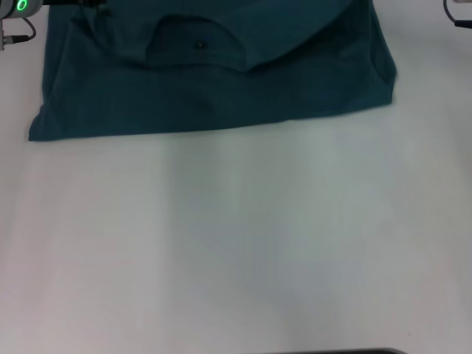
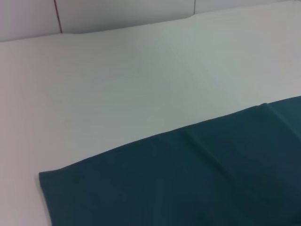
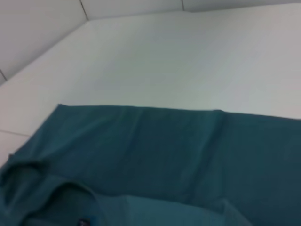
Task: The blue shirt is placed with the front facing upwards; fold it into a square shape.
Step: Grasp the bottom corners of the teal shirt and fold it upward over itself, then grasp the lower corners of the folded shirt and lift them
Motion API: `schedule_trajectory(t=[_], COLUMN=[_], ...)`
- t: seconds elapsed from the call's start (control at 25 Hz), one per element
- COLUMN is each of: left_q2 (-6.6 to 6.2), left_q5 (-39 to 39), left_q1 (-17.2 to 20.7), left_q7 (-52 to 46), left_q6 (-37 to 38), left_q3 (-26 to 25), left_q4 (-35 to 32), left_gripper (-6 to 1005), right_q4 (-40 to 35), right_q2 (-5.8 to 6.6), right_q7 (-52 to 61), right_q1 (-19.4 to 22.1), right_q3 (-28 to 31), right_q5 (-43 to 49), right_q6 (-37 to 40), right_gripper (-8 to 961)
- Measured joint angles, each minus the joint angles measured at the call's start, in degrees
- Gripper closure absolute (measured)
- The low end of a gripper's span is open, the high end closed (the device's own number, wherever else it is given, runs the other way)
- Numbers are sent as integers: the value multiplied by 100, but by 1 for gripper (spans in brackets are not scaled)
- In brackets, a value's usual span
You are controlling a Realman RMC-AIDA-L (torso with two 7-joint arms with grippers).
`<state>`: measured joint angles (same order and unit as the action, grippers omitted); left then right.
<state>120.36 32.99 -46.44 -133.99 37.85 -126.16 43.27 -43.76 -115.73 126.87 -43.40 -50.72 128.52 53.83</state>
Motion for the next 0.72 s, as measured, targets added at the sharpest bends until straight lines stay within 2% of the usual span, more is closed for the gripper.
schedule_trajectory(t=[0.2, 0.24, 0.28, 0.32, 0.48, 0.72], left_q2=[-11, 12, 48, 94, 238, 291], left_q5=[-401, -453, -492, -516, -524, -525], left_q1=[29, 65, 120, 194, 376, 438], left_q7=[-433, -480, -510, -523, -524, -532], left_q6=[35, 61, 106, 161, 312, 514], left_q3=[3, 3, 10, 17, 44, 15], left_q4=[144, 237, 370, 522, 1005, 1229], left_gripper=[567, 539, 512, 484, 373, 122], right_q4=[-32, -33, -43, -43, -73, -89], right_q2=[76, 112, 217, 217, 396, 597], right_q7=[244, 294, 407, 407, 578, 864], right_q1=[-43, -45, -46, -46, -46, -30], right_q3=[26, 32, 37, 37, 50, 111], right_q5=[276, 296, 304, 304, 304, 475], right_q6=[-8, 12, 145, 145, 498, 949], right_gripper=[545, 495, 454, 413, 250, 148])
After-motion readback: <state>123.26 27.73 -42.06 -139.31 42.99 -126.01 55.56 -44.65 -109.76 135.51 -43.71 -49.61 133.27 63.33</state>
